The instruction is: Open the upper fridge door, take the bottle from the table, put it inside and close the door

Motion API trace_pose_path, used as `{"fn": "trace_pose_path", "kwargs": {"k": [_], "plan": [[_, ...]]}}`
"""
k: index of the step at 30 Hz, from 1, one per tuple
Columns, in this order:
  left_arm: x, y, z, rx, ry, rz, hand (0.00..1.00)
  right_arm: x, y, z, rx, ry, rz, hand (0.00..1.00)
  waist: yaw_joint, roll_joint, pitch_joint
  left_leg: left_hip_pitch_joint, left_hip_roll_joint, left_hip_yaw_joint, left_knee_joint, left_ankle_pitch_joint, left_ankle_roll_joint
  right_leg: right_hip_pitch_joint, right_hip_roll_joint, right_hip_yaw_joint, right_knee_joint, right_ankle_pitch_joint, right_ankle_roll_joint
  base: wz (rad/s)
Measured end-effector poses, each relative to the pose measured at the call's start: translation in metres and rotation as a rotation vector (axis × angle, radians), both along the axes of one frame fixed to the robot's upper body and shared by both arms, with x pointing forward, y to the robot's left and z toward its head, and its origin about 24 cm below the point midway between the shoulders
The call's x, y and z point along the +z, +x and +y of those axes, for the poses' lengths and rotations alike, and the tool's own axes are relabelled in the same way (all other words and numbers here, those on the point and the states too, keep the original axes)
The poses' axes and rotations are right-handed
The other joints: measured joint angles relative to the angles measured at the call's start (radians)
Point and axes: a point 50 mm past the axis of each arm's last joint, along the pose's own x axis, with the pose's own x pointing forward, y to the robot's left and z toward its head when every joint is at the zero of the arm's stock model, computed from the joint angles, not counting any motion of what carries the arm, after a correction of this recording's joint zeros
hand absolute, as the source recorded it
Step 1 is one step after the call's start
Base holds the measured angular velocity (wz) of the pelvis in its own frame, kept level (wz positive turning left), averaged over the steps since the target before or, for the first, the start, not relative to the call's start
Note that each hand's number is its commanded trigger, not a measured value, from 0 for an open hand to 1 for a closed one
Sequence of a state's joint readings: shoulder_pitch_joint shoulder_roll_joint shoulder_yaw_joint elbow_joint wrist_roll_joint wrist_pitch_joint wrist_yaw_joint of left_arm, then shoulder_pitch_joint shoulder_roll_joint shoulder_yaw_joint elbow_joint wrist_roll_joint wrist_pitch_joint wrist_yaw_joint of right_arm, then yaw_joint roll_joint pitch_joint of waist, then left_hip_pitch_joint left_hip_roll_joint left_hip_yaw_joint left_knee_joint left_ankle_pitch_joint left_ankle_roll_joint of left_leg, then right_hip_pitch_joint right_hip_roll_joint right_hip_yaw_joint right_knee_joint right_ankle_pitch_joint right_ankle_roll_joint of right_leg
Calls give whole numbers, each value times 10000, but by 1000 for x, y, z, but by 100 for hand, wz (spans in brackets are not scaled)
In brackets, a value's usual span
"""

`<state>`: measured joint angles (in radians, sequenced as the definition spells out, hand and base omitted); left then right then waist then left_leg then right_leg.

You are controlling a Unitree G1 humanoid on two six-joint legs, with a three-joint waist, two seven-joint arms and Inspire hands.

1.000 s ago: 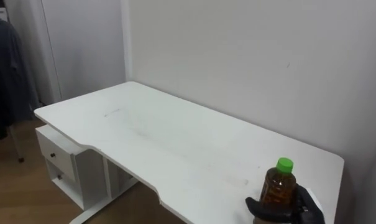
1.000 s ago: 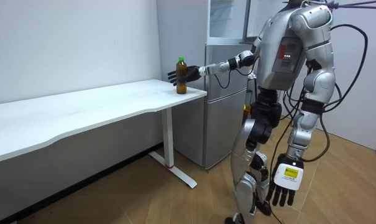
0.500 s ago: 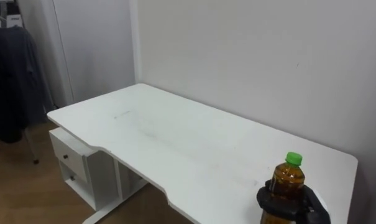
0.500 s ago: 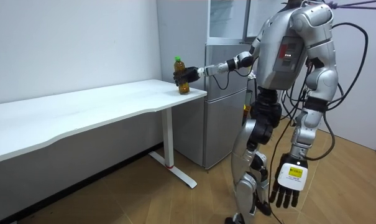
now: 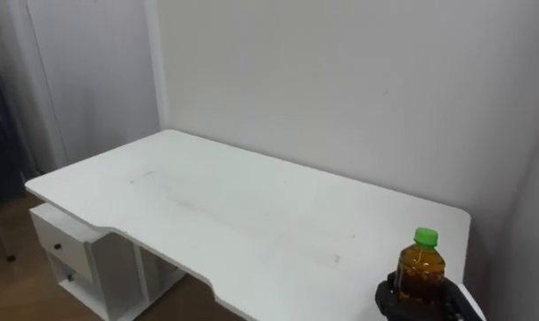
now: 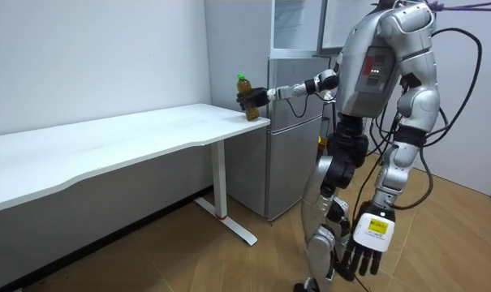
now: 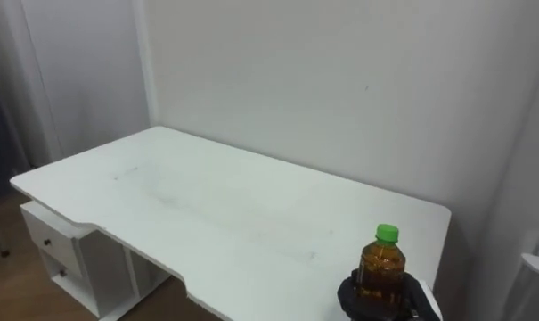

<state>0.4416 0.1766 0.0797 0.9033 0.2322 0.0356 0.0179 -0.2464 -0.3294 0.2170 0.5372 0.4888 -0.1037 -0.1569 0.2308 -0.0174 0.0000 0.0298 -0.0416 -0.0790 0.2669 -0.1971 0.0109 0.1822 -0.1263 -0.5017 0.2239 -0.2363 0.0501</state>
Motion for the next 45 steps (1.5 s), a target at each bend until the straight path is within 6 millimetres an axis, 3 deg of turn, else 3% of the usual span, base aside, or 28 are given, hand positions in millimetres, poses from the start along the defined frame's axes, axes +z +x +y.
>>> {"fn": "trace_pose_path", "kwargs": {"k": [3,6,8,10,15,21,26,33,37,45], "plan": [[0,13,3,73,72,-363,0,18,5,5,386,-115,-701,100,-140,-45,27,79,60,252,-138,8,11,-95,-2,209,67,12,-11,-21],[0,23,4,20,75,-678,0,38,10,6,535,-62,-1494,100,-385,-210,6,190,79,358,-289,9,13,-94,-12,288,95,9,-7,-10],[0,28,3,2,74,-845,0,56,12,4,601,-86,-2169,100,-438,-314,63,227,97,427,-310,10,13,-122,-19,334,142,5,-1,-10],[0,30,4,15,110,-923,0,75,13,1,690,-152,-2902,100,-483,-471,68,288,110,511,-314,9,14,-101,-13,390,134,5,0,-7],[-1,42,4,-65,138,-1058,0,103,15,6,1252,-399,-3979,100,-635,-572,69,223,127,578,-315,7,14,-240,9,582,137,6,-2,-3],[0,34,9,-39,241,-791,0,123,12,8,1601,-722,-4667,100,-900,-617,42,161,137,609,-318,4,17,-279,23,640,137,14,-13,-1],[2,31,17,40,400,-763,0,145,8,6,1744,-430,-5440,100,-909,-664,7,297,158,768,-318,4,18,-251,21,732,129,17,-15,-7],[5,30,25,274,574,-847,0,195,-2,4,1589,-672,-7397,100,-1011,-586,-27,501,298,1230,-504,-6,7,-320,113,1157,197,50,-69,-17],[6,20,29,609,653,-719,0,223,-15,1,1566,-1242,-8493,100,-1148,-679,-113,535,330,1510,-607,-4,10,-519,106,1431,347,48,-70,-21],[6,16,30,558,738,-585,0,253,-36,-3,986,-1603,-10055,100,-1533,-847,-23,678,353,1662,-599,-76,36,-536,161,1744,340,89,-87,-11]]}}
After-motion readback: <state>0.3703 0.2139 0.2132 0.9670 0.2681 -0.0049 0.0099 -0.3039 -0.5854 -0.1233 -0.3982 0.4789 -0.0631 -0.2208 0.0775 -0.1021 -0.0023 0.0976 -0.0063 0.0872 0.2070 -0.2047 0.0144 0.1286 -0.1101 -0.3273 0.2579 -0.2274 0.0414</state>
